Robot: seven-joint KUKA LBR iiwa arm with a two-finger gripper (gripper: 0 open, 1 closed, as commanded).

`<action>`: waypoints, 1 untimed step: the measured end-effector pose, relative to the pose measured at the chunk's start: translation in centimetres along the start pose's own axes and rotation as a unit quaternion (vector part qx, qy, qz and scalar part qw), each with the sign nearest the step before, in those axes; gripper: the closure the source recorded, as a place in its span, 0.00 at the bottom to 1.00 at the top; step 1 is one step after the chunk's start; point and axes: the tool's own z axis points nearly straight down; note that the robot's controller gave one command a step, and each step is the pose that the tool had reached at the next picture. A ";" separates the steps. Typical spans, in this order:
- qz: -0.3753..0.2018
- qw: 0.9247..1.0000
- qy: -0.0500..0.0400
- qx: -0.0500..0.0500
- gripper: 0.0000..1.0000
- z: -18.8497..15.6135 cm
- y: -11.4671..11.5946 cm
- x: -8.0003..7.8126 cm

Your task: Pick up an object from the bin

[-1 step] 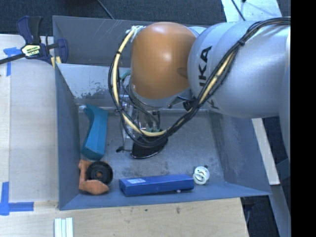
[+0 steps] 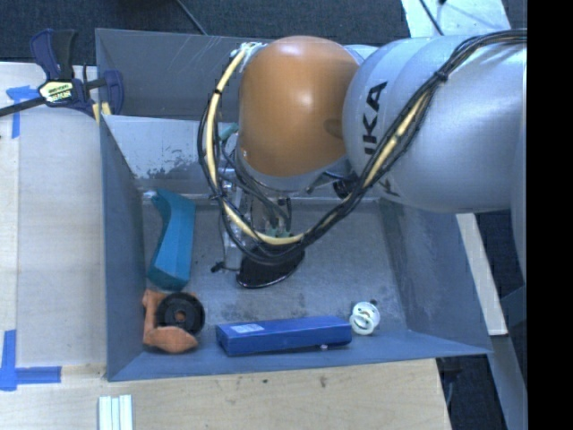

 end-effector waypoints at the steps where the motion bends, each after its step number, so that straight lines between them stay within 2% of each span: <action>1: -0.004 1.000 0.000 -0.001 0.00 2.0 -5.2 0.3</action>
Offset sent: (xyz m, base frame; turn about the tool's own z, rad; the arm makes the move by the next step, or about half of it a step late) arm 0.0147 -0.0581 -0.0739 0.0360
